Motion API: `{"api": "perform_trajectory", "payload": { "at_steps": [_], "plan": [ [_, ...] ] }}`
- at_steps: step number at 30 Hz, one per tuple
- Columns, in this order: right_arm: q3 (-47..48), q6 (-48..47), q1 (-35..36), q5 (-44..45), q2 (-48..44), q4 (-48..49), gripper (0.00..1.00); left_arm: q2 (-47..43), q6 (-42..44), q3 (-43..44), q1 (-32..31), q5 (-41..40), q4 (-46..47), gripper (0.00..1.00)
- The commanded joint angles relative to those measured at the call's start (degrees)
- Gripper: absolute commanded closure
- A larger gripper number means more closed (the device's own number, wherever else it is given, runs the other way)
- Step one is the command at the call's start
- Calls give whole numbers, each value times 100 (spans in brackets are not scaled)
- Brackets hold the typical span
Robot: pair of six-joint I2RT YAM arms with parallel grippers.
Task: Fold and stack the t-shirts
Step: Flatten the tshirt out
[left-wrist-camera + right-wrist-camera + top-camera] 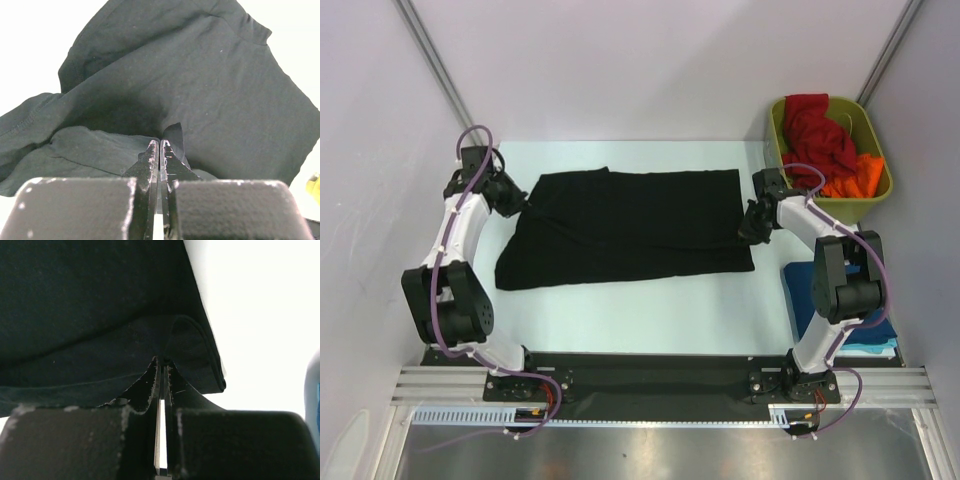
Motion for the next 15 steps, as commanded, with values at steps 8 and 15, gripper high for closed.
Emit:
{"api": "perform_trajectory", "payload": {
  "at_steps": [8,15],
  "plan": [
    [348,-125,177,114,197,-33,100,225,275,481,-29,-264,-189,100],
    [559,-125,168,97,294,-121,100,541,196,789,-56,-202,-190,100]
  ]
}}
